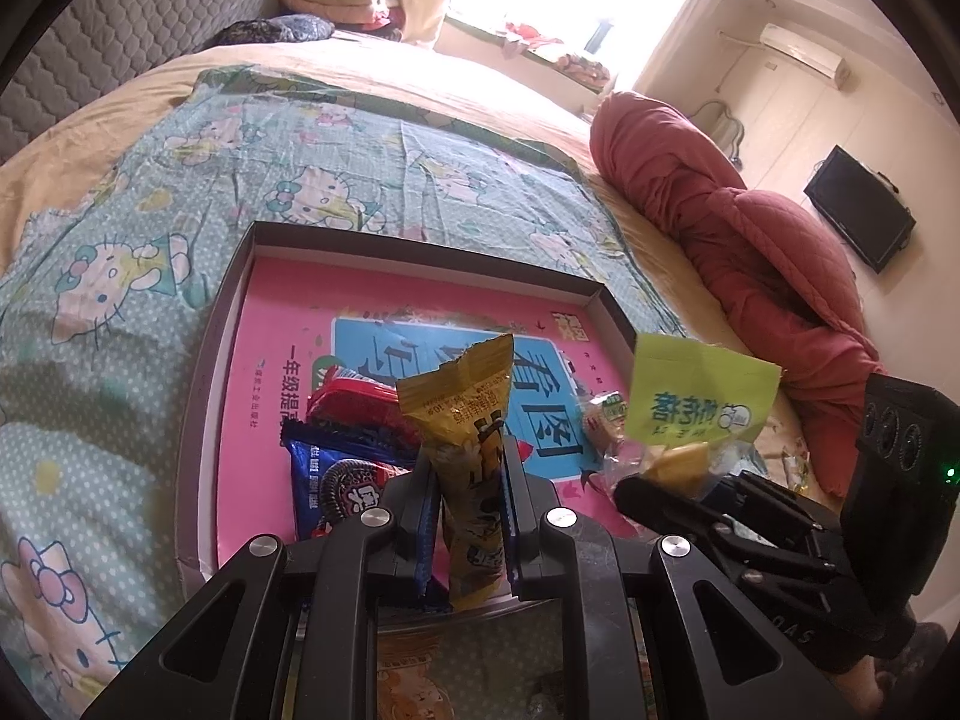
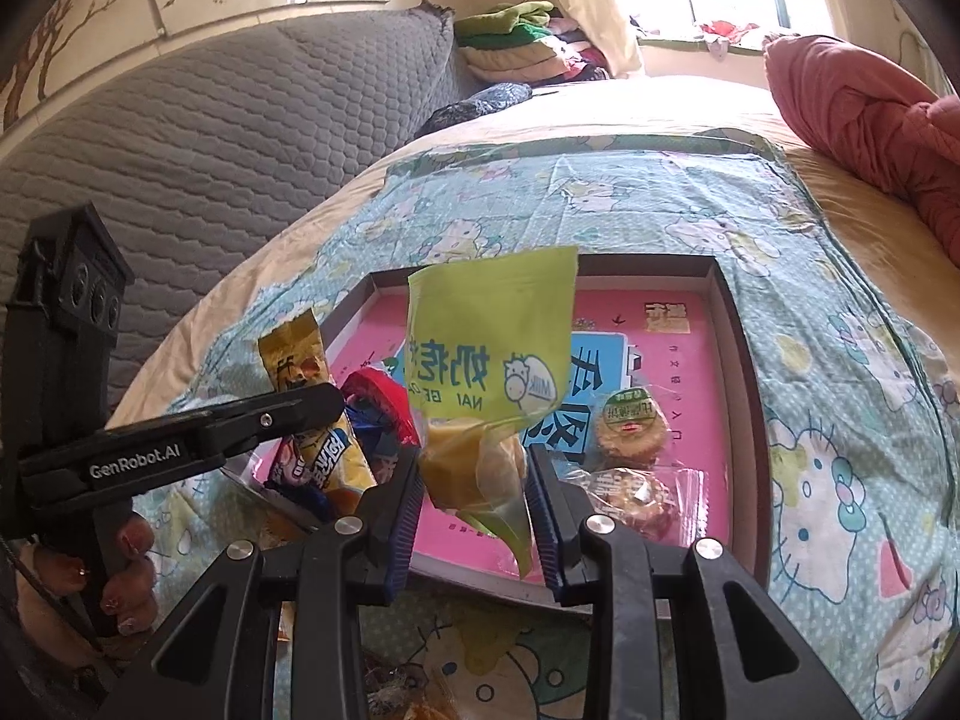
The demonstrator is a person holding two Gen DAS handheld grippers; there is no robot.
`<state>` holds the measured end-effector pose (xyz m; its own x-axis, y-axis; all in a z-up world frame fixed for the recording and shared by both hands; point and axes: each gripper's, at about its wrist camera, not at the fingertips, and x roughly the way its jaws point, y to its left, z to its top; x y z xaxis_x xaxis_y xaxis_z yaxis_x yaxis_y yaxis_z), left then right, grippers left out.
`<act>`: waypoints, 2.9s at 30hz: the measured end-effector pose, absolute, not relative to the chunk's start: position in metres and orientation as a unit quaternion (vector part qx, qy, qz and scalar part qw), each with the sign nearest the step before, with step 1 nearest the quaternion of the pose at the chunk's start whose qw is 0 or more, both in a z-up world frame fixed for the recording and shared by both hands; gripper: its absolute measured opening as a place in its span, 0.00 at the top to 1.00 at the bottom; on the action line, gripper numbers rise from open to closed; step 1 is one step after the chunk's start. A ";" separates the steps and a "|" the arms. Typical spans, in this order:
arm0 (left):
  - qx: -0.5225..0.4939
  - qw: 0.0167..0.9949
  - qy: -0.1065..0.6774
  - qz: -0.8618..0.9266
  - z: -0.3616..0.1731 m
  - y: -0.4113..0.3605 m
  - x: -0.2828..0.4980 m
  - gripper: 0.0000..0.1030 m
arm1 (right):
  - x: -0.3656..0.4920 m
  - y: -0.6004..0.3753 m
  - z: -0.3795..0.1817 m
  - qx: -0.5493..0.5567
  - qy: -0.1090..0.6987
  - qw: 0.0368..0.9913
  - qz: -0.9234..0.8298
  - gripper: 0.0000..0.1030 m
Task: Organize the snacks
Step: 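Open the left gripper to drop the yellow bar while the right gripper holds the green pack, then lower the green milk-tea pack into the tray and open the right gripper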
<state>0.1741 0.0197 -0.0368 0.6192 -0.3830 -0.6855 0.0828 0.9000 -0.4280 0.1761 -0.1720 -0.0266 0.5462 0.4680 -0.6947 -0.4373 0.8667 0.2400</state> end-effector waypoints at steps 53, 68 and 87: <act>-0.186 0.876 0.429 -0.118 -0.039 0.025 0.177 0.63 | 0.182 -0.167 -0.041 0.012 0.434 0.871 0.232 0.65; -0.187 0.881 0.420 -0.115 -0.029 0.028 0.175 0.54 | 0.186 -0.178 -0.034 0.025 0.427 0.878 0.215 0.64; -0.174 0.888 0.411 -0.112 -0.005 0.028 0.166 0.38 | 0.184 -0.181 -0.024 0.030 0.415 0.883 0.215 0.58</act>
